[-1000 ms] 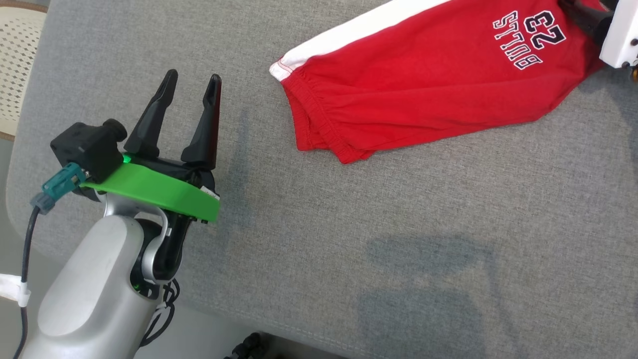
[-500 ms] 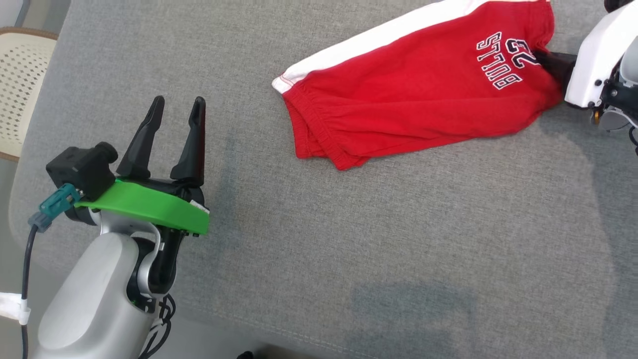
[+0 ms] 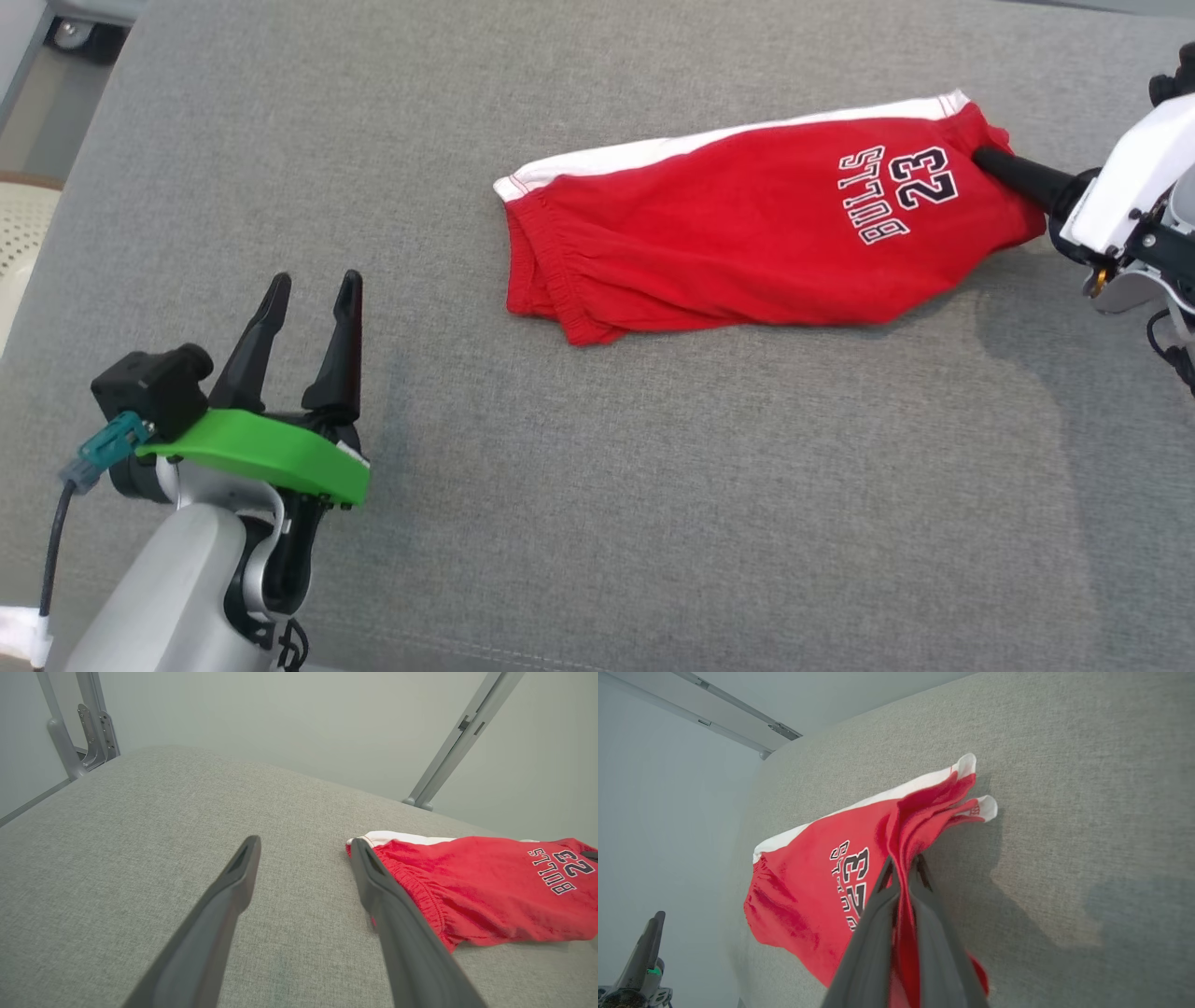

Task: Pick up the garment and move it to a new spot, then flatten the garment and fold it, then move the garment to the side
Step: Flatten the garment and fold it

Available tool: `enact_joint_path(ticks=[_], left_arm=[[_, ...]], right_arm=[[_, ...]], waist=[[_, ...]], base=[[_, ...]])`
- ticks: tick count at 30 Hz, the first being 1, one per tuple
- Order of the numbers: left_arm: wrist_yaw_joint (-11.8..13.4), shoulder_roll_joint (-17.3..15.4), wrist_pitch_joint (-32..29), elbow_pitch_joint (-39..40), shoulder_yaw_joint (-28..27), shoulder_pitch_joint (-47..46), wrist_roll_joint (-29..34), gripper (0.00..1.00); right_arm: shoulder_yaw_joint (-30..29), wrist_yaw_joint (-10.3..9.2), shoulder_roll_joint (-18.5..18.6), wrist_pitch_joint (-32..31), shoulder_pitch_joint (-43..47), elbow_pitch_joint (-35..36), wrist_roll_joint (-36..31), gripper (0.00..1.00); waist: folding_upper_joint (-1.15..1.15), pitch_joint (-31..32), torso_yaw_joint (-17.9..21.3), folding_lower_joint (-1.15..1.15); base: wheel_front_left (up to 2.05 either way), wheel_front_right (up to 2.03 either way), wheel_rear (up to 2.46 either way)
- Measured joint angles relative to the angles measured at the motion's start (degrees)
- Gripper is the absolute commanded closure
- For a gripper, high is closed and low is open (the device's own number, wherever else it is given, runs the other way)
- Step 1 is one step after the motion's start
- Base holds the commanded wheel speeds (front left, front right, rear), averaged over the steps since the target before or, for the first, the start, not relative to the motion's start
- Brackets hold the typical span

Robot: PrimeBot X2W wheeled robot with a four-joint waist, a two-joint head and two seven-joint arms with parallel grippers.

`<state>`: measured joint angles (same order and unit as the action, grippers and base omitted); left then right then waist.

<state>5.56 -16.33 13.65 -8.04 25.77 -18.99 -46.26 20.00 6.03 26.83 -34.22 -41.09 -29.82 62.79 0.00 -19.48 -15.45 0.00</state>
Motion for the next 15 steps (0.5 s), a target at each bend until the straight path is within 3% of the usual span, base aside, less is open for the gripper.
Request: enact_joint_path(ticks=[10,15], left_arm=[[0.0,-2.8,-0.6,0.0,-0.9,6.8,-1.4,0.00],[0.1,-3.3,-1.6,1.2,-0.7,9.3,-1.9,0.00]], right_arm=[[-4.2,-0.13,-0.2,3.5,11.3,3.0,4.5,1.00],[-4.3,-1.12,-3.2,8.0,21.6,2.5,4.8,1.00]], waist=[[0.00,6.1,5.5,0.00],[0.00,8.2,8.7,0.00]], base=[[0.00,0.00,0.00],[0.00,0.00,0.00]])
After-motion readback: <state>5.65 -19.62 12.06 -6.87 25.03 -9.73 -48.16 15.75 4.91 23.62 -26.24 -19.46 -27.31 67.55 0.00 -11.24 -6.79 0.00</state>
